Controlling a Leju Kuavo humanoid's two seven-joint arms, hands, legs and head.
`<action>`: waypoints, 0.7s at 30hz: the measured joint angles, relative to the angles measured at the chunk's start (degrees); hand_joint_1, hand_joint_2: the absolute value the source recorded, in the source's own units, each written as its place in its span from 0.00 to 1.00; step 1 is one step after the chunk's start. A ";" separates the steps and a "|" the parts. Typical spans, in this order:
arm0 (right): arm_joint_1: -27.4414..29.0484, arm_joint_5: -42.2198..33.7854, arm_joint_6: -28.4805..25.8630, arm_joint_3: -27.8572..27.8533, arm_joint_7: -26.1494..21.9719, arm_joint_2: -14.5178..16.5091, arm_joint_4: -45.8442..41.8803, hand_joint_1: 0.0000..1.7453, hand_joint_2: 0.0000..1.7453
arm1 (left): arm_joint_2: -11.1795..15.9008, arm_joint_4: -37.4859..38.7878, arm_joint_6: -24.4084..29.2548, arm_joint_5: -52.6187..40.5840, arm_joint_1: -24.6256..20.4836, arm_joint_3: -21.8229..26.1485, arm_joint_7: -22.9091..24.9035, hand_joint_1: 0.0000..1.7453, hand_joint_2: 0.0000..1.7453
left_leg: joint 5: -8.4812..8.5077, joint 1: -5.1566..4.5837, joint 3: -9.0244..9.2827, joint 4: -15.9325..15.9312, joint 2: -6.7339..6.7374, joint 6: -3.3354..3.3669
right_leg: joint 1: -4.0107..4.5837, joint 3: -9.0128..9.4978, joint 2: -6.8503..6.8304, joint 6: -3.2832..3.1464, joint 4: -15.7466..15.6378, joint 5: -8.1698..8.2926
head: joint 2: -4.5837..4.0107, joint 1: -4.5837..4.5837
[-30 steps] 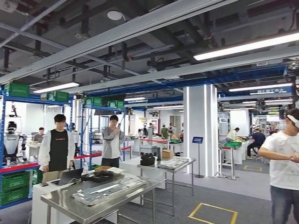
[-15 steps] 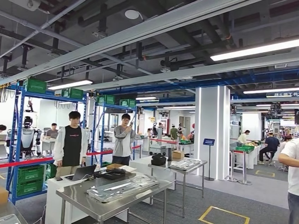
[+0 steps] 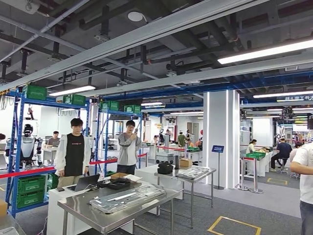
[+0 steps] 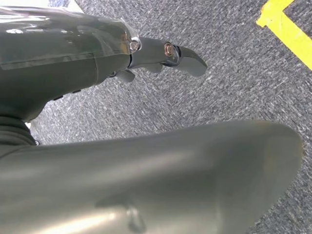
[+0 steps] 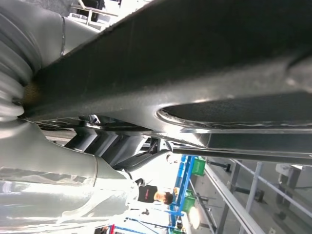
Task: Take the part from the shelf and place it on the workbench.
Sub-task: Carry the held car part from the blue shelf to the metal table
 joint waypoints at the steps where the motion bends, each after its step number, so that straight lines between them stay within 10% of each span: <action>1: 0.00 0.00 0.00 -0.01 0.00 0.00 -0.01 1.00 1.00 | 0.00 0.00 0.00 0.00 0.00 0.00 0.01 0.00 1.00 | 0.00 0.01 0.00 0.00 0.00 -0.01 | 0.01 -0.01 0.01 -0.01 0.02 0.00 | 0.00 0.00; 21: -0.16 2.68 -1.58 -0.01 0.93 0.07 0.03 1.00 1.00 | 0.00 0.00 -0.55 -0.20 -0.05 0.02 -0.60 0.00 1.00 | -0.14 -0.52 -0.19 0.32 0.00 0.41 | -0.39 0.00 -0.05 0.52 -0.06 0.17 | 0.00 0.00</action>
